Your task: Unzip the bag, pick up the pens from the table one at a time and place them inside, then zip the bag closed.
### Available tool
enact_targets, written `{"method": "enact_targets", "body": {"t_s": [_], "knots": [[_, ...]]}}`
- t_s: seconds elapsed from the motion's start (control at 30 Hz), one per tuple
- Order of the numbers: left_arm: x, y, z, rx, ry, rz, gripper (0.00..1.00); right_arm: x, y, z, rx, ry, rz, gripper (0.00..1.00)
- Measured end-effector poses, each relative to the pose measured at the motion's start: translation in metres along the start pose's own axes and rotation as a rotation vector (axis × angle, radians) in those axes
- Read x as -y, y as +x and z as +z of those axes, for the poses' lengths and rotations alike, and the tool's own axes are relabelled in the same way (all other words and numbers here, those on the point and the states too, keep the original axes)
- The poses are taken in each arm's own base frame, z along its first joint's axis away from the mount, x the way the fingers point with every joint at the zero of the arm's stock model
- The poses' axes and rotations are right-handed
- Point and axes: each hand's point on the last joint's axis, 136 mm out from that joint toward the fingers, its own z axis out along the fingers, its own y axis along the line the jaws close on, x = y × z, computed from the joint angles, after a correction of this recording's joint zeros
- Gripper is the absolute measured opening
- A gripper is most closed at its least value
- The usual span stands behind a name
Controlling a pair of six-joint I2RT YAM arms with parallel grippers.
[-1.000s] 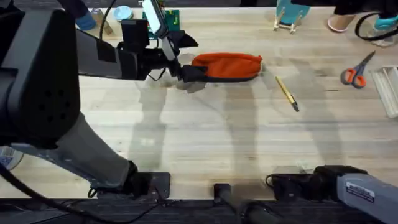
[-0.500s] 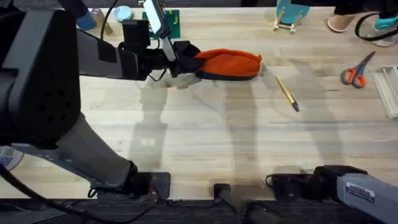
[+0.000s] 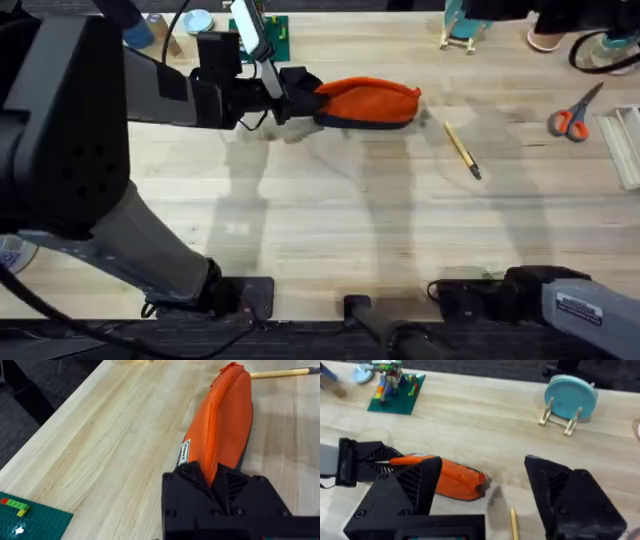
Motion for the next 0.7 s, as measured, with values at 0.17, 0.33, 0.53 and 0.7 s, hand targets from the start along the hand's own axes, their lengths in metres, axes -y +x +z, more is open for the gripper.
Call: {"method": "enact_targets", "body": {"t_s": [0.17,0.33,0.53,0.7], "knots": [[0.000,0.000,0.000,0.000,0.000,0.000,0.044,0.000,0.010,0.000,-0.039,-0.001,0.012,0.996],[0.000,0.000,0.000,0.000,0.000,0.000,0.044,-0.001,0.032,-0.002,-0.128,0.004,0.141,0.996],[0.000,0.000,0.000,0.000,0.000,0.000,0.044,-0.002,0.043,-0.004,-0.171,0.033,0.460,0.996],[0.000,0.000,0.000,0.000,0.000,0.000,0.044,-0.002,0.051,-0.005,-0.202,0.057,0.637,0.996]]}}
